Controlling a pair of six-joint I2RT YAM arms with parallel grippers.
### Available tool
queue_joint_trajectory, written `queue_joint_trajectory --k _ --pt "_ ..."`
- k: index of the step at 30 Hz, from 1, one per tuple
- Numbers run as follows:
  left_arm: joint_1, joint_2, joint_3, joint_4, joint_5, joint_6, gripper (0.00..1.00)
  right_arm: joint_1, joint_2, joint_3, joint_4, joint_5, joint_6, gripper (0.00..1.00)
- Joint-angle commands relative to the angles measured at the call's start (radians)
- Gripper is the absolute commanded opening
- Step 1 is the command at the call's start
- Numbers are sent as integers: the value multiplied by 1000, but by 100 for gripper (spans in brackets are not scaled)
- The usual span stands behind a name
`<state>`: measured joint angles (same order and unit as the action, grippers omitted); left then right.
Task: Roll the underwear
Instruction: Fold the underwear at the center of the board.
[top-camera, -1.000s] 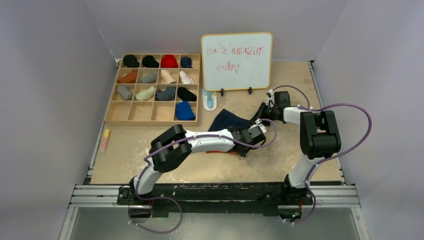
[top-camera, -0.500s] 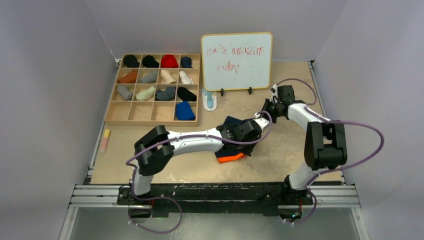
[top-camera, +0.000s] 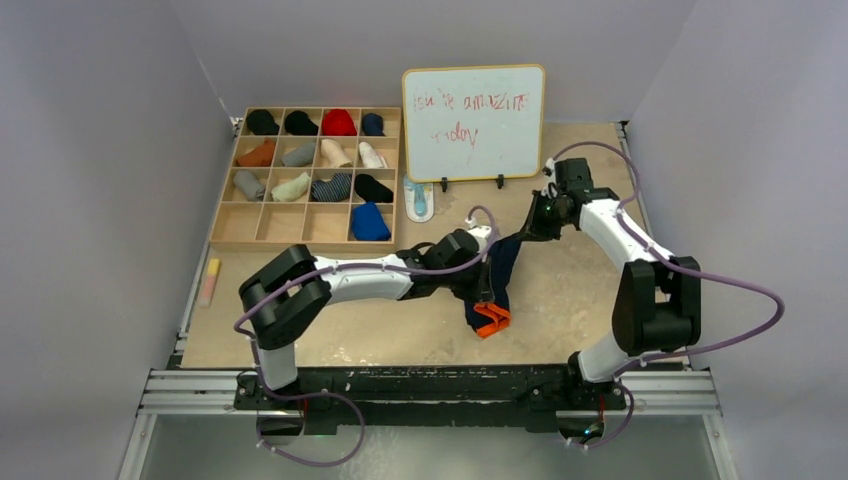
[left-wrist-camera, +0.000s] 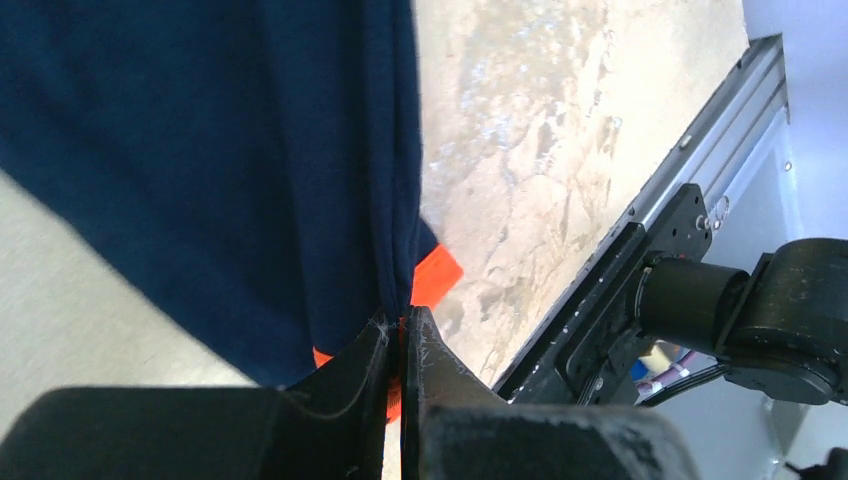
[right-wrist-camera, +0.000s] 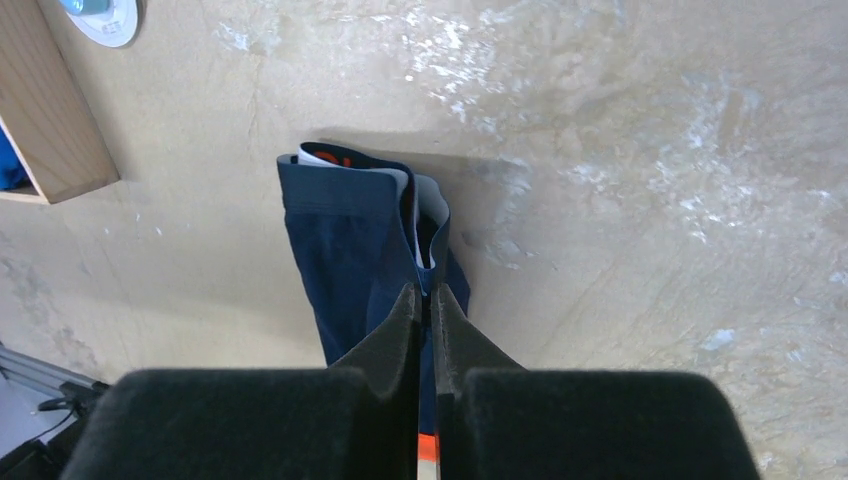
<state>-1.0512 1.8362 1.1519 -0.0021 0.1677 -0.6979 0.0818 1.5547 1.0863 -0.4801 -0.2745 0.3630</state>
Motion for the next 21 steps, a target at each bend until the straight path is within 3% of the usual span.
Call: queue_joint_trajectory --k 1,9,16,21 --pt "30 -89 -99 182 91 -103 0 75 31 99 -37 76 -19 2" --pt "39 -135 -238 295 87 -210 0 184 121 228 -84 180 1 1" --pt "58 -146 -253 360 145 -297 0 251 212 317 -116 221 -4 1" --pt "94 -143 -308 534 182 -454 0 256 223 318 -99 188 -1 2"
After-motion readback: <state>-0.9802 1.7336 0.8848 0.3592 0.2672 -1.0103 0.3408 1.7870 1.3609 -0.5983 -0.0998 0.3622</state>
